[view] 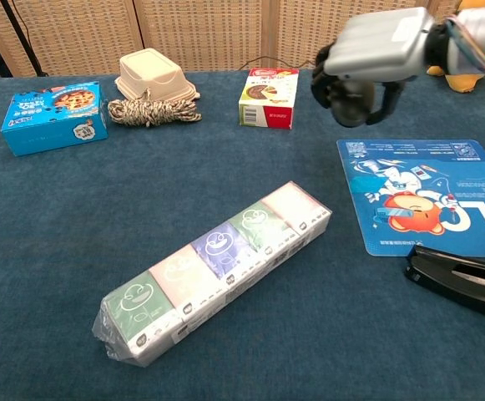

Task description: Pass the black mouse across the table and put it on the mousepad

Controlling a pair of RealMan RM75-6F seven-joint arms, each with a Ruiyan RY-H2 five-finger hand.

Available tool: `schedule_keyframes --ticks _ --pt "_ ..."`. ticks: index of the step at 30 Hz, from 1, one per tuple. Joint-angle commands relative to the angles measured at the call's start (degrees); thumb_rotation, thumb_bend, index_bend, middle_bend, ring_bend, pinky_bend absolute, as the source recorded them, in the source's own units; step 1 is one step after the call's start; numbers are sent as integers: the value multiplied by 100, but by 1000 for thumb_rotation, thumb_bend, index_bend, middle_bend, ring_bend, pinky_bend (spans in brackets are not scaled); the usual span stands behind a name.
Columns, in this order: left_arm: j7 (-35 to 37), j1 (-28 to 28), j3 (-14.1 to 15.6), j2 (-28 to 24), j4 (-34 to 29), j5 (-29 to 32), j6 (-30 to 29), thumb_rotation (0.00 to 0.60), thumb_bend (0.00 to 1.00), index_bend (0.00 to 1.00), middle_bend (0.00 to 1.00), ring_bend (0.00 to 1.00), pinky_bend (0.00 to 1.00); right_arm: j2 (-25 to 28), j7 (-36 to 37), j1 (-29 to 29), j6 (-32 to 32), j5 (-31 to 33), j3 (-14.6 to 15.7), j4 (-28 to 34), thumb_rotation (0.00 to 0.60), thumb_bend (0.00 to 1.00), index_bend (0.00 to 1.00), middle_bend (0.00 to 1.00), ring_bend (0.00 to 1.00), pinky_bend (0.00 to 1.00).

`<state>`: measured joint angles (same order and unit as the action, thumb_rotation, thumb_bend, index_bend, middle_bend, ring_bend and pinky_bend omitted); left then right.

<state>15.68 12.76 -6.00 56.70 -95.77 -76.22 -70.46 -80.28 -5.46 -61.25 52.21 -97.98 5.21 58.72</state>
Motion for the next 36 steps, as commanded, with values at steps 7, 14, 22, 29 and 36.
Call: schedule_keyframes --ticks 7,14,22,29,36 --pt "-146 18 0 37 -57 38 4 600 48 0 0 0 0 147 414 699 644 -613 731 -388 600 445 522 384 245 373" --pt "-204 -2 27 42 -101 -13 -45 600 48 0 0 0 0 -127 637 850 713 -806 864 -821 600 445 509 376 239 371" --pt "-183 -5 29 56 -59 34 -17 600 48 0 0 0 0 -364 824 948 704 -914 933 -1095 600 445 492 364 220 367" --pt "-187 -10 40 51 -65 50 2 600 48 0 0 0 0 -548 910 980 711 -975 942 -1341 600 445 442 332 184 347" --pt "-205 -2 45 61 -60 50 18 600 48 0 0 0 0 -676 1026 1067 765 -1038 1003 -1604 600 445 417 319 167 346"
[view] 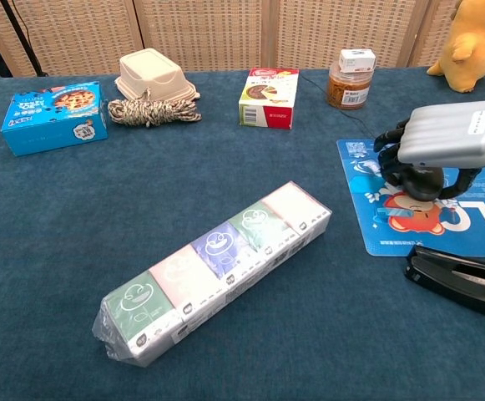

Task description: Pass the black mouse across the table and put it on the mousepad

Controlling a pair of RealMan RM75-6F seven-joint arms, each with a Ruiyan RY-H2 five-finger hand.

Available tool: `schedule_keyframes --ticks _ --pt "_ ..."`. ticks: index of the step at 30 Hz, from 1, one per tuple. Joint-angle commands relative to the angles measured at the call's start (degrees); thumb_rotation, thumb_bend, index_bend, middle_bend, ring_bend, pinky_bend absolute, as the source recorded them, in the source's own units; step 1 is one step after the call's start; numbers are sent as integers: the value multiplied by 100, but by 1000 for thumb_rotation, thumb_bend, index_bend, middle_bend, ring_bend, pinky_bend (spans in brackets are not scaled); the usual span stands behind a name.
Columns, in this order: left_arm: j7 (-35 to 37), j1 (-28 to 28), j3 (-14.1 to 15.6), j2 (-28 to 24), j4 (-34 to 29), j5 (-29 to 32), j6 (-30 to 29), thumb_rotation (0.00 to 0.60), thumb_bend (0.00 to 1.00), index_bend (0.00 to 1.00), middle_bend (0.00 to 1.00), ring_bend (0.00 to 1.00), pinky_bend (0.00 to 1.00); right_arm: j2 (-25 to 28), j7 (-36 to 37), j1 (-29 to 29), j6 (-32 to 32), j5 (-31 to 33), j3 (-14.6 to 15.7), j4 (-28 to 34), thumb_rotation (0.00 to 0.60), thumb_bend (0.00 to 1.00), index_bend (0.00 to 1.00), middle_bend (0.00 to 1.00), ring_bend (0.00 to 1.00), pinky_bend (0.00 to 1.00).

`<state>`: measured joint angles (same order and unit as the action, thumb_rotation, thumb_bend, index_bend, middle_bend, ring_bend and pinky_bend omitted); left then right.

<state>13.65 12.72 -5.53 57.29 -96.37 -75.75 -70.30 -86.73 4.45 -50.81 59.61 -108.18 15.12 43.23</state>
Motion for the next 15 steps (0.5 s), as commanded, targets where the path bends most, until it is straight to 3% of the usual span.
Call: schedule_keyframes --ticks 1,15 --pt "-2 4 -4 3 -2 5 3 600 48 0 0 0 0 -44 48 28 39 -24 14 -83 600 446 411 314 163 345" --pt "-13 1 0 -4 -18 14 9 600 48 0 0 0 0 -61 43 151 92 -78 89 -381 600 445 394 304 150 340"
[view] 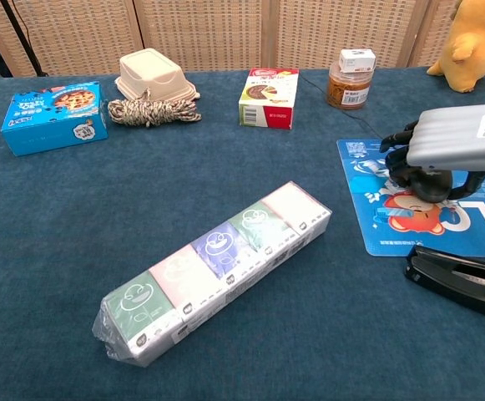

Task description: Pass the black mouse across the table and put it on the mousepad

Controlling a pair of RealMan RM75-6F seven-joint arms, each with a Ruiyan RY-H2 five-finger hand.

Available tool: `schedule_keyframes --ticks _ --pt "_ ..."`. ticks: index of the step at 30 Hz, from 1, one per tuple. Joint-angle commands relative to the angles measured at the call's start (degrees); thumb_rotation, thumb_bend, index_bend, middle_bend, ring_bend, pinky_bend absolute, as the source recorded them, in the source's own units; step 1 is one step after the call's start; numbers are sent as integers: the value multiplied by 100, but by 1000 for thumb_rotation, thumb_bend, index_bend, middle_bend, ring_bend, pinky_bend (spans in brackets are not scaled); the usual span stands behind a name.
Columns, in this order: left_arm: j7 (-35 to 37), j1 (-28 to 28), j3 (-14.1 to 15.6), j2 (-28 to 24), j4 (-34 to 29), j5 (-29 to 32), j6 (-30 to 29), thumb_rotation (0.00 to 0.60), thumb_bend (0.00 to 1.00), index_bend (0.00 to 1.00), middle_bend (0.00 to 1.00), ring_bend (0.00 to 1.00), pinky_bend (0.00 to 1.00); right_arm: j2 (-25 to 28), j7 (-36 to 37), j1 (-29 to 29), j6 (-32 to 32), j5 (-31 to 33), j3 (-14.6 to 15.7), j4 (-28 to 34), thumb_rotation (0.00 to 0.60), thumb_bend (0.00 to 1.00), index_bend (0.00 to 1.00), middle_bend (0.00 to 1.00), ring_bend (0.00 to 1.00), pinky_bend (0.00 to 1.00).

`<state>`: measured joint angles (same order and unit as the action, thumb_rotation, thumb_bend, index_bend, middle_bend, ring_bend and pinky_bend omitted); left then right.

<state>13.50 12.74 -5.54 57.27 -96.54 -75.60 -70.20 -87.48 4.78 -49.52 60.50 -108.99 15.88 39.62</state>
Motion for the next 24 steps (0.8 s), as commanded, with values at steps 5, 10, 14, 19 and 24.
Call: schedule_keyframes --ticks 5,10,14,19,24 --pt "2 -5 5 -9 -8 -11 -6 600 48 0 0 0 0 83 60 77 34 -39 87 -61 600 359 190 197 79 311" --pt "-25 -3 19 -19 -27 -22 6 600 48 0 0 0 0 189 -30 156 27 54 33 91 600 57 0 24 0 273" --pt "-60 -1 32 -24 -55 -41 8 600 48 0 0 0 0 295 -208 174 6 112 -31 319 600 26 0 0 0 266" --pt "-51 -9 35 -35 -58 -42 -1 600 48 0 0 0 0 519 -456 155 107 109 -107 705 600 25 0 0 0 265" --pt "-9 -27 35 -52 -46 -47 -23 600 48 0 0 0 0 1051 -902 115 398 45 -224 1482 600 25 0 0 0 248"
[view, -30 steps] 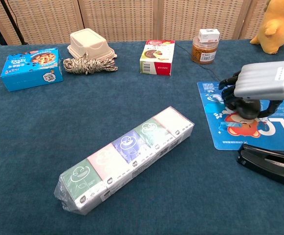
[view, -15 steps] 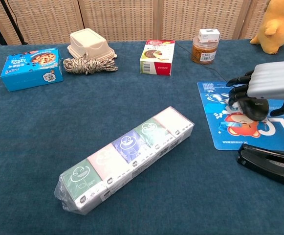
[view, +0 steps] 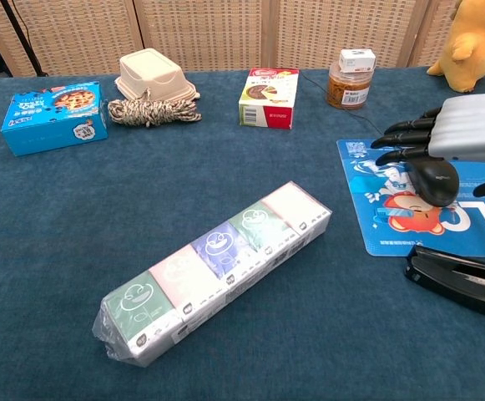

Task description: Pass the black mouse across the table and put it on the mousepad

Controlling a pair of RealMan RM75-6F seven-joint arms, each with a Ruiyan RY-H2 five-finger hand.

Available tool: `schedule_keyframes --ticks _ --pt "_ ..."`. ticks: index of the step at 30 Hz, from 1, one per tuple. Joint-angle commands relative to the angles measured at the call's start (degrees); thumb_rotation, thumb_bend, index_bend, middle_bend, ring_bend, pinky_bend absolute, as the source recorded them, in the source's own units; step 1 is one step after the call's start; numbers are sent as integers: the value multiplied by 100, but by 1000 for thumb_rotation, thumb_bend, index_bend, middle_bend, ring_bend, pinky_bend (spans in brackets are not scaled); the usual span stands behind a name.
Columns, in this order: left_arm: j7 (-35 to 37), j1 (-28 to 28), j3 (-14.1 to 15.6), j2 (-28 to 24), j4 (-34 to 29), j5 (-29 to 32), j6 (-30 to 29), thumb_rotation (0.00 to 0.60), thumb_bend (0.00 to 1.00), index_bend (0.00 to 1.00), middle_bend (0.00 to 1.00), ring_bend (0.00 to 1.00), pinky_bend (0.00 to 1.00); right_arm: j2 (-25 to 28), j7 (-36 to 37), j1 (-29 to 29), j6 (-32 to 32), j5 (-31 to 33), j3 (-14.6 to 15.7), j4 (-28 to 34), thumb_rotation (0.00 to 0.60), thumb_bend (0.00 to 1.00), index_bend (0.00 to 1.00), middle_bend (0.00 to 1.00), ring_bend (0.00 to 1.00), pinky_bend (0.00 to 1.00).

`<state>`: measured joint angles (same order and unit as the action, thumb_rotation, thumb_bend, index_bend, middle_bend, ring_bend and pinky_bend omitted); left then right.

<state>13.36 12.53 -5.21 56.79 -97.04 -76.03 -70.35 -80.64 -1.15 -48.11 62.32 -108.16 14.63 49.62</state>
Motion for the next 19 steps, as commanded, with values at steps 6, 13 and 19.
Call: schedule_keyframes --ticks 6,13,19 --pt "-8 -85 57 -6 28 -89 -124 600 48 0 0 0 0 1081 -758 319 663 381 -422 1428 600 0 0 0 0 76" --pt "-764 -361 146 238 149 -44 -656 600 49 0 0 0 0 1671 -1253 1507 1439 1683 -862 2818 600 0 0 0 0 0" --pt "-839 -537 343 415 313 -197 -774 600 48 0 0 0 0 1723 -1297 2485 2185 2129 -833 3566 600 0 0 0 0 0"
